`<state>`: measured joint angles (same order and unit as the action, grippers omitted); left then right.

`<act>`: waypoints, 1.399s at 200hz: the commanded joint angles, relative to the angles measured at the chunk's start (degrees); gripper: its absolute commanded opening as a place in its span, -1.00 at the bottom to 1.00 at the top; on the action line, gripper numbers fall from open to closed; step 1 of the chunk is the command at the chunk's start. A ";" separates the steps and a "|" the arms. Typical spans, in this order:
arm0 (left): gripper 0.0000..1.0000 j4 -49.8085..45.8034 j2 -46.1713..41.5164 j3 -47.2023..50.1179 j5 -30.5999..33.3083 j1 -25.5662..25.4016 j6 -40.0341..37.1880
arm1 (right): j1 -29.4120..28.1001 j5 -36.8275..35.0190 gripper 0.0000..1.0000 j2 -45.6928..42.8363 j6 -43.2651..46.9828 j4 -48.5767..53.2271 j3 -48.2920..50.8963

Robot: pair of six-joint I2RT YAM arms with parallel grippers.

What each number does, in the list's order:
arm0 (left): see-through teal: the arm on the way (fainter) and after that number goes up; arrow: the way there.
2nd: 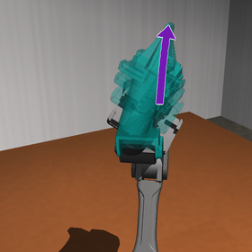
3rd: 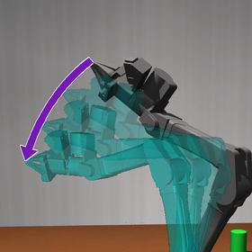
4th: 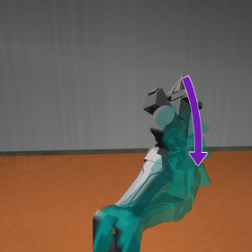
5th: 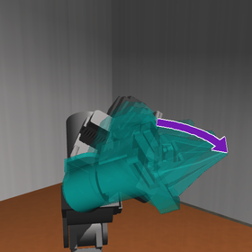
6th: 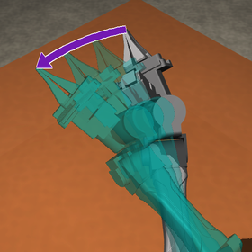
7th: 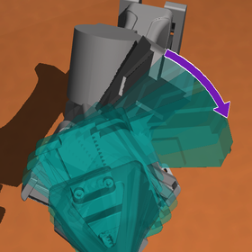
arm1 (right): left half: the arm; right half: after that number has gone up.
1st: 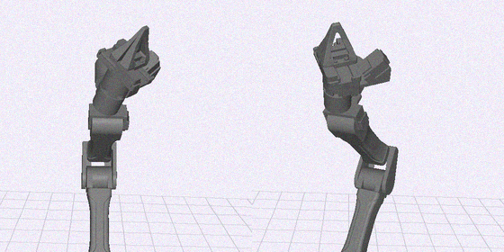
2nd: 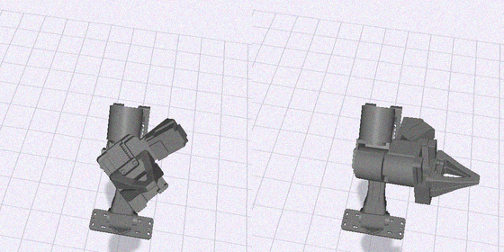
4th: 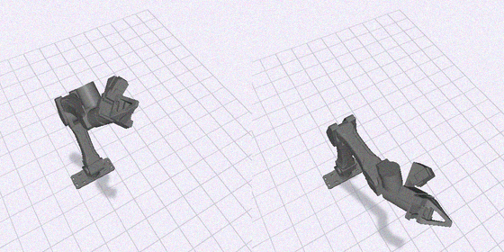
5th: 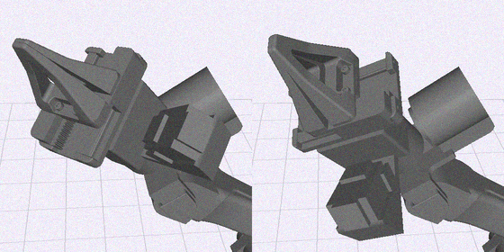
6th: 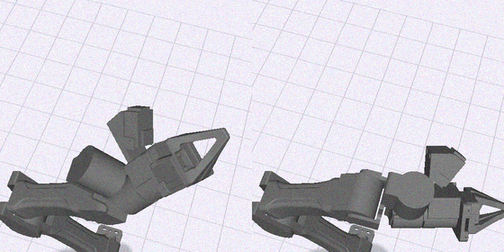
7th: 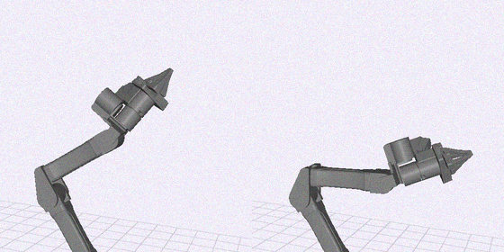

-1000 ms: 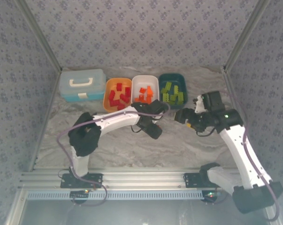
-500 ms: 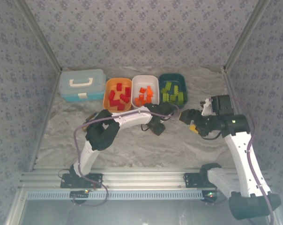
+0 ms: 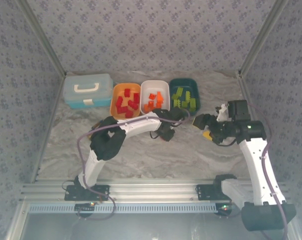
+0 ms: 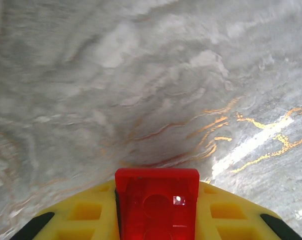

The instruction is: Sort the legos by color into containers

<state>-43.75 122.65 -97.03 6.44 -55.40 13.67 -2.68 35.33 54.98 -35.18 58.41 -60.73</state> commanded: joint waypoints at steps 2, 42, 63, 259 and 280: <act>-0.48 -1.74 -7.90 -0.93 -0.17 3.90 4.38 | 1.05 3.86 0.61 1.45 -0.42 -4.71 1.29; -0.47 -4.46 -12.53 -3.58 -1.14 12.86 9.20 | -5.84 0.41 0.61 6.19 -0.44 -9.69 -2.39; -0.47 -3.90 -13.80 -3.93 -1.19 17.74 11.73 | -11.94 -6.45 0.59 8.78 -2.92 -15.99 -4.98; -0.36 -16.90 16.18 -33.37 2.37 34.66 12.64 | -20.83 -14.47 0.57 26.17 0.91 -18.16 -21.54; -0.27 -16.57 15.58 -31.71 2.13 34.57 12.73 | -20.66 -14.37 0.57 26.51 0.75 -18.11 -21.54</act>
<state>-58.28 138.08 -128.11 9.45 -20.99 27.16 -23.29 21.78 81.87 -34.72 38.79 -81.49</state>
